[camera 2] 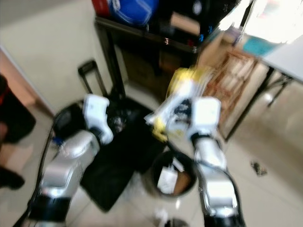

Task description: Picking trash to rubbish bin

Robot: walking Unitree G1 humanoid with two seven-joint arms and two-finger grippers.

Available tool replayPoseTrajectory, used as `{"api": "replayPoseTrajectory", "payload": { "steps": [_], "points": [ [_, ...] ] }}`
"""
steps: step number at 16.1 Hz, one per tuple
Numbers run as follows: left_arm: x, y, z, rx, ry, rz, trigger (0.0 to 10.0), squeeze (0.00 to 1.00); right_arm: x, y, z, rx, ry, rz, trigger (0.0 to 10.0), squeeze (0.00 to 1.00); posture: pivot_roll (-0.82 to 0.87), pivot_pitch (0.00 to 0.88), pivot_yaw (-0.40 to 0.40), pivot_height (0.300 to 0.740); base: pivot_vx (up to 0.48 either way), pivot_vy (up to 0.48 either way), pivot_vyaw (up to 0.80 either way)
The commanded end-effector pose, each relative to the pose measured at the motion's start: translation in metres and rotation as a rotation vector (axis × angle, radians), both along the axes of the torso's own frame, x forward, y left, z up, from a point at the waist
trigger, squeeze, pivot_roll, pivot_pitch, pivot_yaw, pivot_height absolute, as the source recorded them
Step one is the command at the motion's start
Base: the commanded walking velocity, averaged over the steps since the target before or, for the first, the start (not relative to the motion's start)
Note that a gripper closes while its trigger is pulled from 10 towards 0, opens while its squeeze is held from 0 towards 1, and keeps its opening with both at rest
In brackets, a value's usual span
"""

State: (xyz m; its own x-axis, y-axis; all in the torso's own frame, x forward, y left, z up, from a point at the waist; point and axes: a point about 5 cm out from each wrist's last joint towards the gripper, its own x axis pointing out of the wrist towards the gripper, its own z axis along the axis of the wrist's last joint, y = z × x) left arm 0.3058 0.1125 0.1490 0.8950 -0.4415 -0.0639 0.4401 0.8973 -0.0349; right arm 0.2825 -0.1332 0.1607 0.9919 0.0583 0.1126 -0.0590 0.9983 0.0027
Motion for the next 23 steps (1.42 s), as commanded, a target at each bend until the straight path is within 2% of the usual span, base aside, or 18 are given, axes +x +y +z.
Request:
{"api": "replayPoseTrajectory", "payload": {
  "steps": [1,3,16,20,23],
  "points": [
    [-0.0002,0.0094,0.0008,0.018,-0.007,0.030,10.0,0.00,0.0000,0.0077,0.0047,0.014,-0.016,0.026,10.0,0.00,0.01,0.124,0.051,0.740,0.000,0.000,0.00],
    [-0.0007,0.0098,0.0000,0.021,-0.005,0.031,10.0,0.00,0.0003,0.0088,0.0040,0.013,-0.011,0.029,10.0,0.00,0.02,0.125,0.049,0.740,0.000,0.000,-0.33],
    [-0.0002,0.0084,0.0007,0.027,-0.010,0.021,10.0,0.00,0.0025,0.0102,0.0047,0.009,-0.012,0.033,10.0,0.00,0.02,0.121,0.049,0.740,0.000,0.000,-0.77],
    [0.0001,0.0087,-0.0002,0.031,-0.008,0.028,10.0,0.00,0.0025,0.0112,0.0047,0.012,-0.016,0.038,10.0,0.00,0.02,0.121,0.049,0.740,0.000,0.000,-0.11],
    [0.0003,0.0085,-0.0010,0.033,-0.005,0.028,10.0,0.00,0.0021,0.0113,0.0047,0.010,-0.016,0.040,10.0,0.00,0.02,0.122,0.050,0.740,0.000,-0.298,0.00]
  ]
}}
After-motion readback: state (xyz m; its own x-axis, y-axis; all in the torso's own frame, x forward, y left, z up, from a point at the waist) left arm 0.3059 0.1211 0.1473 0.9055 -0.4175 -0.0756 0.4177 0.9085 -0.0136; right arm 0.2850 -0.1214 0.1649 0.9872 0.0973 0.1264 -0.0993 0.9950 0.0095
